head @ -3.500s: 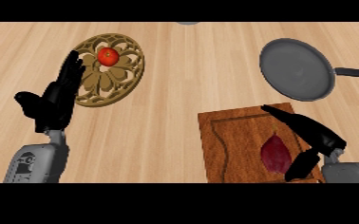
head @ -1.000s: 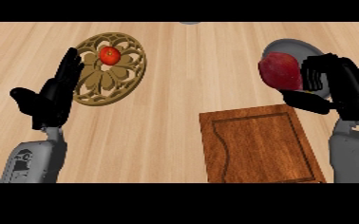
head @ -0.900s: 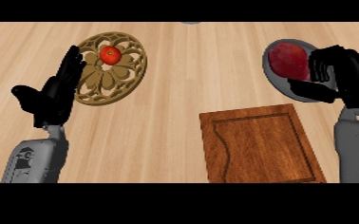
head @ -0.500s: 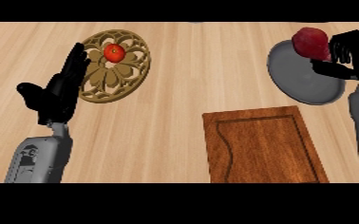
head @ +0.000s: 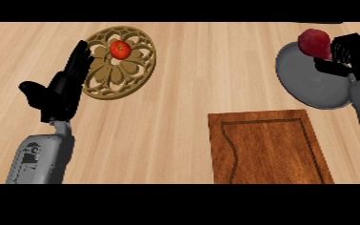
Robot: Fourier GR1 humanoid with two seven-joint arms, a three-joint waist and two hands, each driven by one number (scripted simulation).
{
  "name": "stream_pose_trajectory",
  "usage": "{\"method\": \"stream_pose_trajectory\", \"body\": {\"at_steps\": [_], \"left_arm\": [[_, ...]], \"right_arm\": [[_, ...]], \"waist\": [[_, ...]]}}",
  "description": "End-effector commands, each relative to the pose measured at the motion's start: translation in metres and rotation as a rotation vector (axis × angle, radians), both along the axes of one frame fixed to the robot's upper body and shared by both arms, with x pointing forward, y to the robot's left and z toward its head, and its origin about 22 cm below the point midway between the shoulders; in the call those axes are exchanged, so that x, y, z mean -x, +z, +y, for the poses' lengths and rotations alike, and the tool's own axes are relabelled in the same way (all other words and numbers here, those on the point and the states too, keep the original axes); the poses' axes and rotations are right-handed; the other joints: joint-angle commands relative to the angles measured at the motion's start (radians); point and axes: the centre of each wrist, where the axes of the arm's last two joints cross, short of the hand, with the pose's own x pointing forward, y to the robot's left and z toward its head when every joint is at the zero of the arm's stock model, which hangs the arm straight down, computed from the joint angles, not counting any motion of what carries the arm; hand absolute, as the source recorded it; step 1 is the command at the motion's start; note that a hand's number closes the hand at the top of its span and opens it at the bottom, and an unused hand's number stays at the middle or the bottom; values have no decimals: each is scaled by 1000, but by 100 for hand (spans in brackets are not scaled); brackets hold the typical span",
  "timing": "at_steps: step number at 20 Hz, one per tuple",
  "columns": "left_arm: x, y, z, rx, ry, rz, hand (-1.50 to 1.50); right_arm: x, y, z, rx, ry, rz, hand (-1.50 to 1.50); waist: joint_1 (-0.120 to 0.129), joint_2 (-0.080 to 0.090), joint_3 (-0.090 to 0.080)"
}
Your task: Pick the pear from the cutting board and place it in the pan
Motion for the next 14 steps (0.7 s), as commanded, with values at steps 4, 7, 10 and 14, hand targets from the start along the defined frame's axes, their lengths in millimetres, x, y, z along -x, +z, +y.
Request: {"method": "stream_pose_trajectory", "body": {"at_steps": [4, 7, 10, 14], "left_arm": [[1, 8, -1, -15, -18, -29, 0], [1, -10, -17, 10, -5, -2, 0], [2, -3, -5, 2, -14, -16, 0], [1, 4, -6, -5, -1, -10, 0]], "right_arm": [[8, -27, -15, -221, 48, 266, -150], [12, -31, -23, -297, 138, 291, -150], [17, -36, -27, -298, 159, 261, -150], [12, -30, -26, -376, 168, 114, -150]], "waist": [[32, 10, 3], [5, 8, 2], [15, 7, 3], [1, -1, 3]]}}
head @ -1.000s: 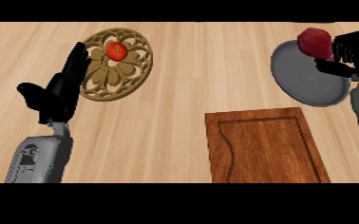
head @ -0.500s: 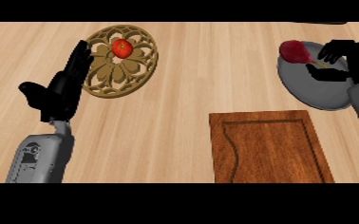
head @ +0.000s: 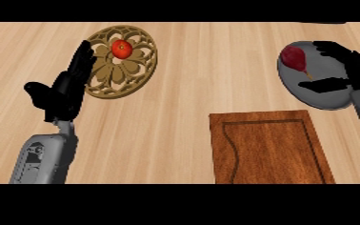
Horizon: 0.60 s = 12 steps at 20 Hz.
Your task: Pick the pear from the cutting board and place it in the pan
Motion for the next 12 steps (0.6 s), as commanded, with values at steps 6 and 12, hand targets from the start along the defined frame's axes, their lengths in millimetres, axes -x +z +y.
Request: {"method": "stream_pose_trajectory", "body": {"at_steps": [6, 12], "left_arm": [[10, -2, 16, 3, 11, 22, 0], [2, -4, 23, 3, 73, 31, 0]], "right_arm": [[23, -1, -37, -324, -28, -234, -150], [76, 0, -98, -469, 121, -174, -150]], "waist": [[-31, -16, -2], [-78, -29, -5]]}}
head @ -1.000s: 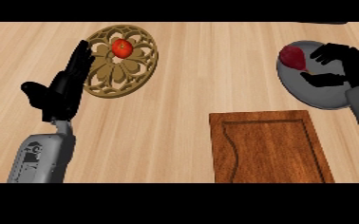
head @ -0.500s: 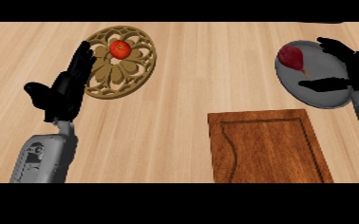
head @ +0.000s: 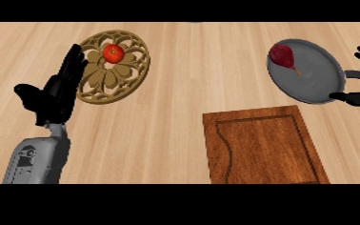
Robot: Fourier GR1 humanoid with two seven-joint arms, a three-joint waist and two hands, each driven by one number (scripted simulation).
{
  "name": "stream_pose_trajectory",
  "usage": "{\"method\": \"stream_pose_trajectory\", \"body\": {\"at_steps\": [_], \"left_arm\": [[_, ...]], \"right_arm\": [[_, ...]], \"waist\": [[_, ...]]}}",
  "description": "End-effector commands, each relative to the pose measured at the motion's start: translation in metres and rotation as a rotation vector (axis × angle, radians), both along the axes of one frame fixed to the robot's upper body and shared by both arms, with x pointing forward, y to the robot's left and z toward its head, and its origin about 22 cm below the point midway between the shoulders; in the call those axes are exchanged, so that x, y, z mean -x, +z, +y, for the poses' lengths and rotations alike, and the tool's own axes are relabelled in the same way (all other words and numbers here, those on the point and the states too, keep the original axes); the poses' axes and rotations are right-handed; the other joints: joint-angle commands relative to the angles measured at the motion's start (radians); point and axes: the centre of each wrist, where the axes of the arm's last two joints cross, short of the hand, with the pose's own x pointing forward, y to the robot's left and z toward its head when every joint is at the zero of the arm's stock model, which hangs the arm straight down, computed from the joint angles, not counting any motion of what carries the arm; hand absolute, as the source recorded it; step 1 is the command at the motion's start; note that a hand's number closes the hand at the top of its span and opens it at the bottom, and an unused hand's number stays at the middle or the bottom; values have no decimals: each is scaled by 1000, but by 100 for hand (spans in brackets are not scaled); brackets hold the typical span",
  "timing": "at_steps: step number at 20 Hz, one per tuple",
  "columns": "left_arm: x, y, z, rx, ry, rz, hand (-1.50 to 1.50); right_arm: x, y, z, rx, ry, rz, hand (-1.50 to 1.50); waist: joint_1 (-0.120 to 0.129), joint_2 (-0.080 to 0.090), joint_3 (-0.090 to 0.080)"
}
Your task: Pick the pear from the cutting board and place it in the pan
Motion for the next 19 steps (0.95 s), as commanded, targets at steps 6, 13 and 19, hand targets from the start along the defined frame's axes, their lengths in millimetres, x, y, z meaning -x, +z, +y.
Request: {"method": "stream_pose_trajectory", "body": {"at_steps": [6, 13, 19], "left_arm": [[5, 3, 9, -9, 34, 17, 0], [7, -4, 19, -1, 62, 24, 0], [11, -2, -4, -12, 35, 20, 0]], "right_arm": [[76, 14, -78, -120, 132, -59, -150], [100, 17, -93, -107, 159, -38, -150], [114, 7, -93, -56, 125, -5, -150]], "waist": [[-33, -14, -2], [-45, -19, -4], [-42, -20, -4]]}}
